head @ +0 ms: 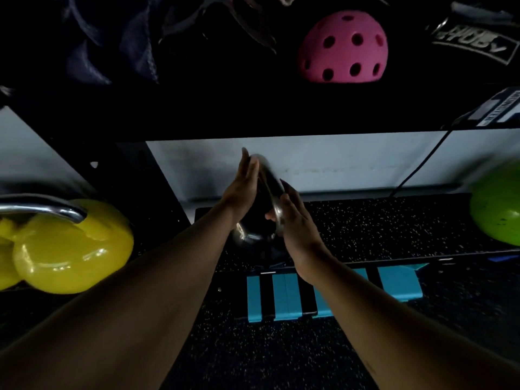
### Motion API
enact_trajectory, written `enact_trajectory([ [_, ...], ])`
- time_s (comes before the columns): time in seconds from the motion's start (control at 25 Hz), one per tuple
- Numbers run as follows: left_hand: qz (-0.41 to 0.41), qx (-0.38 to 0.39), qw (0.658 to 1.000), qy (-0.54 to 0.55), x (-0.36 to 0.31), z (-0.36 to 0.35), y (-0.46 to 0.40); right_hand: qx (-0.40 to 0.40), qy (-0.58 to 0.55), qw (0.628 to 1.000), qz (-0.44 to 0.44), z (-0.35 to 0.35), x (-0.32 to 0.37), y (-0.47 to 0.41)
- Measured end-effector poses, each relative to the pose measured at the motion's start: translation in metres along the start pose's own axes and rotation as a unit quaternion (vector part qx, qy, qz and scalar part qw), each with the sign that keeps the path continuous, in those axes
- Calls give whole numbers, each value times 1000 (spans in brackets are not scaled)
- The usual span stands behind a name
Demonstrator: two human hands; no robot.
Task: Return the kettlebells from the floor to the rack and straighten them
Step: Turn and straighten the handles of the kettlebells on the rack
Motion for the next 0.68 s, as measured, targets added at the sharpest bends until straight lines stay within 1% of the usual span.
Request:
enact_trajectory([
  [0.08, 0, -6, 1000, -5, -1, 3, -6, 49, -15, 999, 3, -6, 2, -1],
  [0.16, 6, 4, 1000, 4, 1, 4, -9, 69, -19, 997, 9, -10, 0, -2],
  [0.28, 11, 22, 1000, 17, 3, 5, -8, 61, -18, 998, 8, -13, -4, -4],
  [0.4, 17, 15, 999, 30, 2, 7, -12, 66, 1, 998, -3, -13, 2, -11],
  [0.56, -7, 12, 999, 33, 7, 6, -13, 57, 11, 998, -4, -15, 0, -9],
  [0.68, -13, 11, 999, 37, 9, 5, -13, 42, -8, 999, -14, -18, -3, -4],
])
Point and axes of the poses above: each hand's wrist, its own y-axis away from the middle knuckle, its own z-axis out of the back of the hand, x = y × z, the point moved 2 cm from there along -y, towards the middle knuckle, and after that the axes turned 3 degrees about -x, right-handed, at the moved point
